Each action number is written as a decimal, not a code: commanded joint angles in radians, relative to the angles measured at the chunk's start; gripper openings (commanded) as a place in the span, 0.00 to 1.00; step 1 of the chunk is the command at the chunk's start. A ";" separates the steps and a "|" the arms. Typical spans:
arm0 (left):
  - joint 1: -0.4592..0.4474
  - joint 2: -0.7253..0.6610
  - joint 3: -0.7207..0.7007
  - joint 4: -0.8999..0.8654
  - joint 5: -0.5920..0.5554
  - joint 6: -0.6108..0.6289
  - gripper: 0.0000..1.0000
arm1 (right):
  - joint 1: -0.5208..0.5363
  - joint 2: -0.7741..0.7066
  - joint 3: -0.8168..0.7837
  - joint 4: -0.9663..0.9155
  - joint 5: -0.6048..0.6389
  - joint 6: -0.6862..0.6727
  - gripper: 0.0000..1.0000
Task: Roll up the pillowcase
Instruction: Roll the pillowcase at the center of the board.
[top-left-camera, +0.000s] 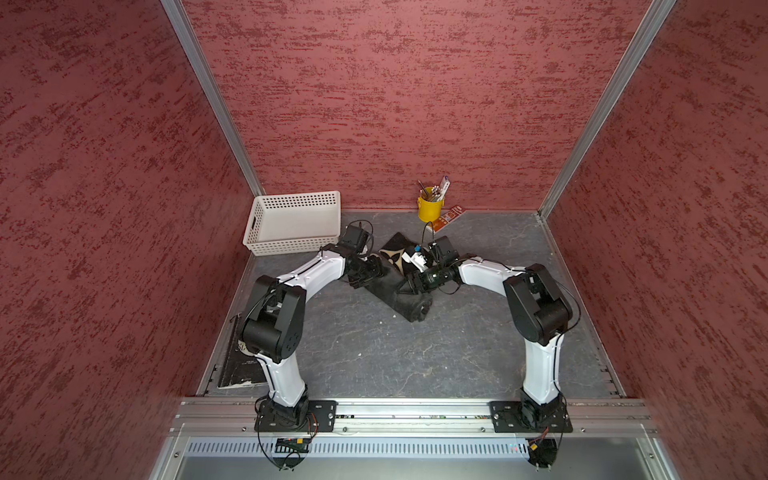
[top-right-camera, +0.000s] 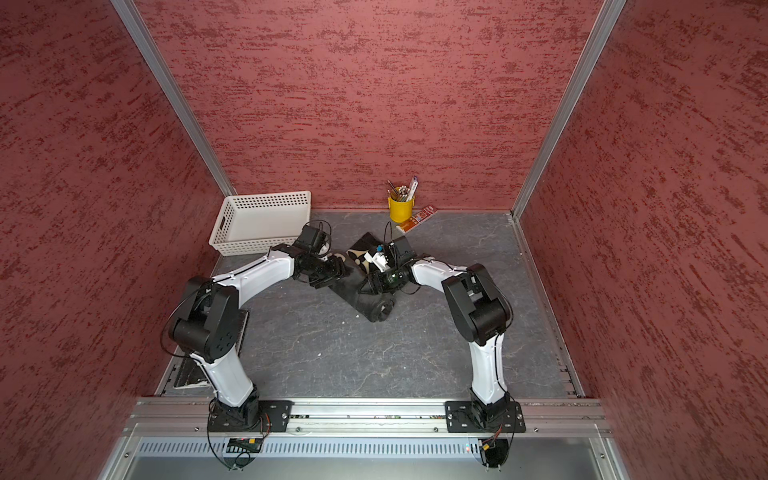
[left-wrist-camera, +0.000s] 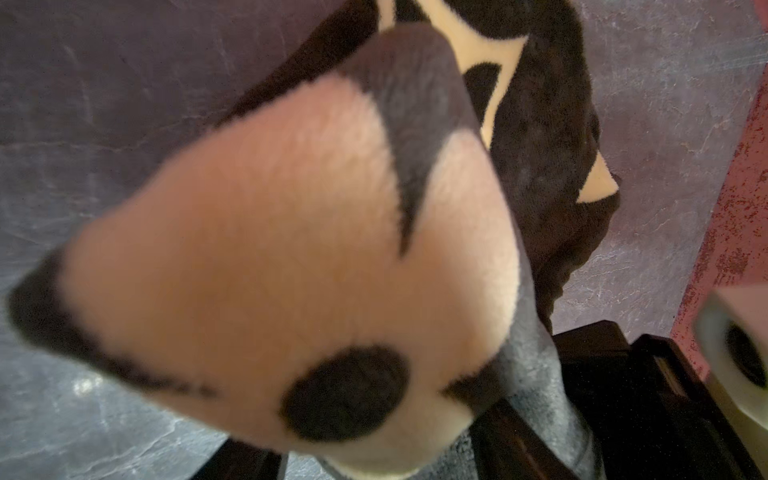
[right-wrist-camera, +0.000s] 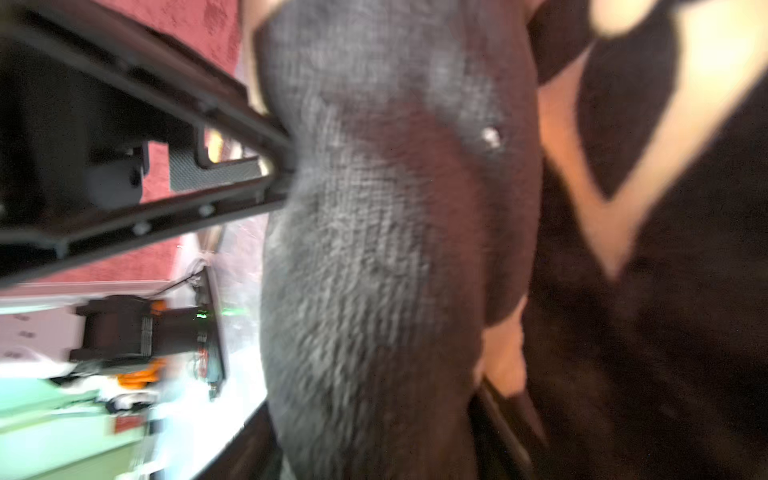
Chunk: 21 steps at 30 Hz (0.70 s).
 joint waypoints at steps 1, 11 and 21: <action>-0.007 0.018 0.005 0.019 -0.002 0.014 0.68 | 0.034 -0.165 -0.045 -0.040 0.241 -0.057 0.76; -0.009 -0.003 -0.023 0.022 -0.001 0.001 0.68 | 0.346 -0.331 -0.128 -0.017 0.981 -0.431 0.99; -0.004 -0.019 -0.047 0.032 0.004 -0.009 0.68 | 0.473 -0.166 -0.145 0.161 1.207 -0.597 0.99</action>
